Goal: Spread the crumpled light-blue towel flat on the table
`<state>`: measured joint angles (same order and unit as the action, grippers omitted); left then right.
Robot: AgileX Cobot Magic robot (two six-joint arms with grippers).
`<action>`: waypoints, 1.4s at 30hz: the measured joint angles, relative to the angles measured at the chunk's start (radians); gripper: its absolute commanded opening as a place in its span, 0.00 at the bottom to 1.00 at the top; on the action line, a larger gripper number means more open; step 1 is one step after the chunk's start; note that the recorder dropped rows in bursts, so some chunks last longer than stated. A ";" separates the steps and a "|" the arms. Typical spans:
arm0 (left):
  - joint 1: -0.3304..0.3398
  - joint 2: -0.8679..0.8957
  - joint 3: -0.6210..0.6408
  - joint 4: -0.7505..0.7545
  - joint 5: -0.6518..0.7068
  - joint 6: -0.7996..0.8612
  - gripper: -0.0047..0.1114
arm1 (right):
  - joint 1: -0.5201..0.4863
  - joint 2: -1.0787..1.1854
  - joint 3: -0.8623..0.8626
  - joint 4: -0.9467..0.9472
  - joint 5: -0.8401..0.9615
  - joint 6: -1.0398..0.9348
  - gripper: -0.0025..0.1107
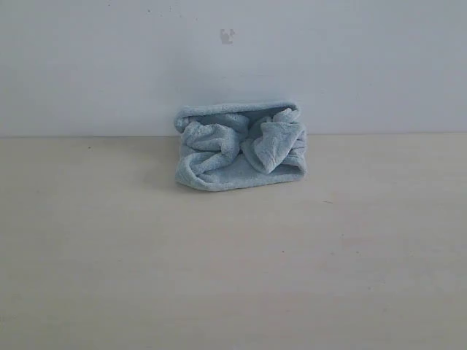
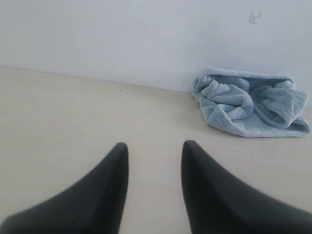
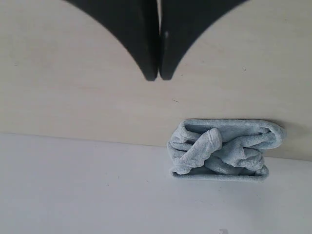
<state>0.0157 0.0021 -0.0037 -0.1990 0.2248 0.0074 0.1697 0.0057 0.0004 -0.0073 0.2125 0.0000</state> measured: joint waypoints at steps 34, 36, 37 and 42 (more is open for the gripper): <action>0.000 0.000 0.000 0.000 0.000 0.000 0.34 | 0.000 -0.002 0.000 0.134 -0.474 0.591 0.02; 0.000 0.000 0.000 0.000 0.000 0.000 0.34 | 0.002 -0.002 -0.009 0.116 -0.424 0.631 0.02; 0.000 0.000 0.000 0.000 0.000 0.000 0.34 | 0.012 -0.002 -0.038 0.094 -0.373 0.645 0.02; 0.000 0.000 0.000 0.000 0.000 0.000 0.34 | 0.124 0.080 -0.202 0.022 -0.125 0.584 0.02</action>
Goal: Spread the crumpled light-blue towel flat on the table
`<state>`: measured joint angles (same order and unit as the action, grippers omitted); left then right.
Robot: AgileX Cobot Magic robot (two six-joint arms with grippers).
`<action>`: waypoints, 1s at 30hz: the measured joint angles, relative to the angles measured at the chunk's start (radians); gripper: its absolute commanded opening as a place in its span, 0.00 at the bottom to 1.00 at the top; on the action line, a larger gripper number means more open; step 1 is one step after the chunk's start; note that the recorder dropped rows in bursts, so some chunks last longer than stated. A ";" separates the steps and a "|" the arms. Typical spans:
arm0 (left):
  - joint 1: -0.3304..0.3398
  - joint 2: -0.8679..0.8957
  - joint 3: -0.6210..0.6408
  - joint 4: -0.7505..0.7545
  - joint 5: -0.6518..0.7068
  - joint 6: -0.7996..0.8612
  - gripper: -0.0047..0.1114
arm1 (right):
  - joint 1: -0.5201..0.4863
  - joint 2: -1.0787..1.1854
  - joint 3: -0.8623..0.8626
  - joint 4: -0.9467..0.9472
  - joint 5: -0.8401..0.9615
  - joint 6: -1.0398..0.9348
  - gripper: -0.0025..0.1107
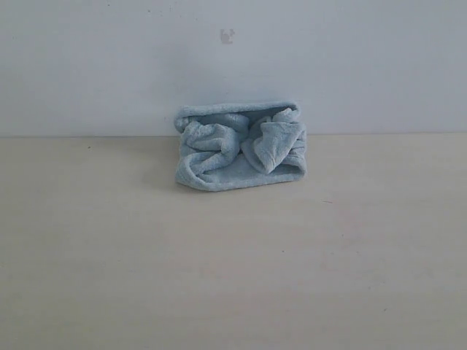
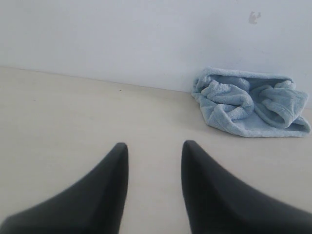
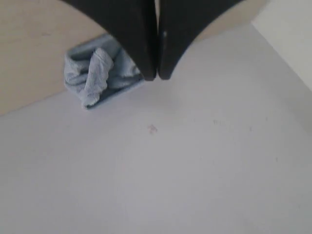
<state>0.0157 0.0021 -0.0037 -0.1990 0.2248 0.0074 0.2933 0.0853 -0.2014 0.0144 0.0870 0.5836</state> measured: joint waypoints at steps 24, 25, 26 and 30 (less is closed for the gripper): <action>0.007 0.000 0.000 0.000 0.000 0.000 0.34 | -0.116 1.589 -1.119 0.258 0.487 -0.782 0.26; 0.011 0.000 0.000 0.000 0.000 0.000 0.34 | -0.124 1.629 -1.160 0.322 0.524 -0.840 0.38; 0.015 0.000 0.000 0.000 0.000 0.000 0.34 | -0.130 1.670 -1.199 0.368 0.555 -0.877 0.47; 0.037 0.000 0.000 0.000 0.000 0.000 0.34 | -0.136 1.818 -1.319 0.438 0.595 -0.916 0.60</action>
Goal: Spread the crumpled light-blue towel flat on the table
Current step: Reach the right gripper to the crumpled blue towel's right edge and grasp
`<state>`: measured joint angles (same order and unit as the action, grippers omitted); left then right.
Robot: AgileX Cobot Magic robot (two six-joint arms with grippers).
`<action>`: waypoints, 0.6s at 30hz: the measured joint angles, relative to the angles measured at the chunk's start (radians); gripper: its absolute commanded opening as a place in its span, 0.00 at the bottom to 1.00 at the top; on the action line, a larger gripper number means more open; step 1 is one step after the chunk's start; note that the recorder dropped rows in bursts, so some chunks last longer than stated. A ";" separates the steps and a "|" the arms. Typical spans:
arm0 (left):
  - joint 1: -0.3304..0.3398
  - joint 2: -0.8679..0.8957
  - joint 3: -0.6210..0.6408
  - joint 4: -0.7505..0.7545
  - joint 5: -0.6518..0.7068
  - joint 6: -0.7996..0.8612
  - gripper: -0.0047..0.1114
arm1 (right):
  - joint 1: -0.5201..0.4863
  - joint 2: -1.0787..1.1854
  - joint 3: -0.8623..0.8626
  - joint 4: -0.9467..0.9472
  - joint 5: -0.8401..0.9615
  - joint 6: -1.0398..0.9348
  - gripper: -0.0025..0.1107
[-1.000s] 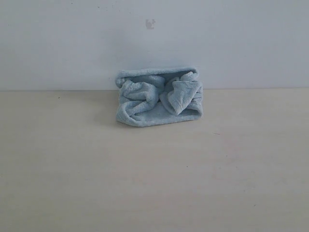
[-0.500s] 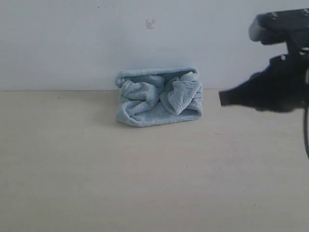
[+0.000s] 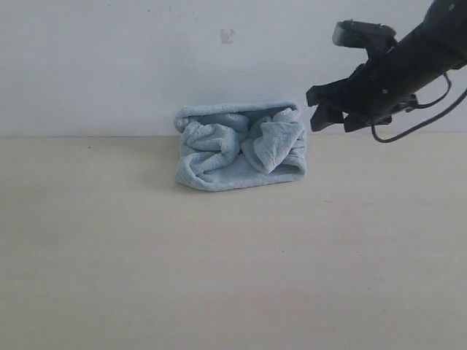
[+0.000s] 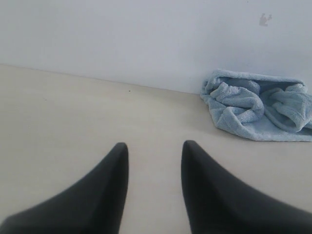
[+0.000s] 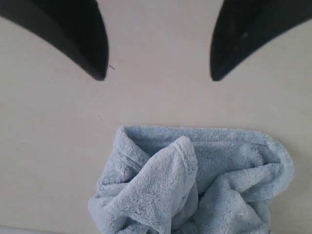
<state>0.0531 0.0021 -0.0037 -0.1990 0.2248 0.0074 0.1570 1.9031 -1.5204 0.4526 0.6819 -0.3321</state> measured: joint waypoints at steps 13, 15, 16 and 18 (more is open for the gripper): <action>0.018 0.000 0.000 0.000 0.000 0.000 0.34 | -0.001 0.362 -0.380 0.141 0.027 -0.099 0.54; 0.018 0.000 0.000 0.000 0.000 0.000 0.34 | -0.001 0.410 -0.436 0.154 0.029 -0.104 0.54; 0.018 0.000 0.000 0.000 0.000 0.000 0.34 | -0.001 0.428 -0.457 0.157 0.032 -0.105 0.54; 0.018 0.000 0.000 0.000 0.000 0.000 0.34 | -0.001 0.472 -0.504 0.165 0.043 -0.105 0.54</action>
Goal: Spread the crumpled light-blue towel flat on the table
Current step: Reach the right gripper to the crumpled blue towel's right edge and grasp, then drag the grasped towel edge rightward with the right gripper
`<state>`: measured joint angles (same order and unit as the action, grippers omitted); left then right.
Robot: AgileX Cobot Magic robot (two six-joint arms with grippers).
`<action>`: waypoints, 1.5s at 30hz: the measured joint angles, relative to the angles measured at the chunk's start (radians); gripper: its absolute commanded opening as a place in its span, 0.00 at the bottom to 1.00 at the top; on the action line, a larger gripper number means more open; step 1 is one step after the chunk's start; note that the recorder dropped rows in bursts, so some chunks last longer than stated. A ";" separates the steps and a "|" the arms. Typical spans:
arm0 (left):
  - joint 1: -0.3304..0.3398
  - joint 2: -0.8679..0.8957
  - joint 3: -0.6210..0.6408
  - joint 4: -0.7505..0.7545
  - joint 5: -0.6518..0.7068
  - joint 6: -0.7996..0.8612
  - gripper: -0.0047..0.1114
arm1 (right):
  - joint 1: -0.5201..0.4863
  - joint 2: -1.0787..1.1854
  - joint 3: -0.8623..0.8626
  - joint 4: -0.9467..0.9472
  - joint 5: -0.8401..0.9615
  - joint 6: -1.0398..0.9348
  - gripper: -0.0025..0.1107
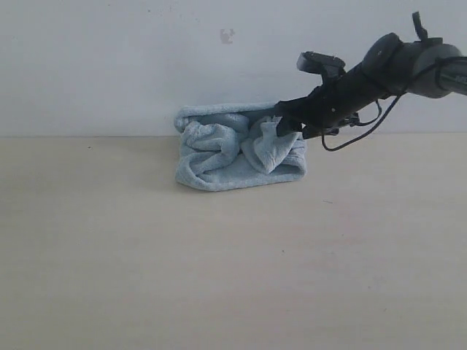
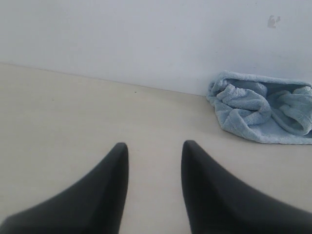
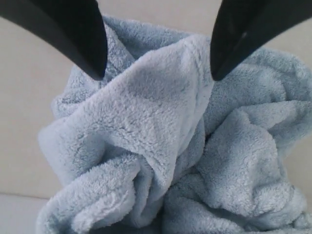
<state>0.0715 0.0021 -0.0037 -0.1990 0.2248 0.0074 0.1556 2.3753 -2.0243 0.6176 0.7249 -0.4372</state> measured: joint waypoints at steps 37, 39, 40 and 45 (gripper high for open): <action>0.000 0.000 0.000 0.000 0.000 0.000 0.34 | -0.008 -0.387 0.288 -0.462 0.273 0.136 0.02; 0.000 0.000 0.000 0.000 0.000 0.000 0.34 | -0.008 -0.478 0.410 -0.481 0.257 0.136 0.02; 0.000 0.000 0.000 0.000 0.000 0.000 0.34 | -0.008 -0.515 0.473 -0.487 0.245 0.136 0.02; 0.000 0.000 0.000 0.000 0.000 0.000 0.34 | -0.008 -0.771 0.752 -0.534 0.124 0.179 0.02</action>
<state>0.0715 0.0021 -0.0037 -0.1990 0.2248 0.0074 0.1478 1.6041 -1.2725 0.0839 0.8484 -0.2577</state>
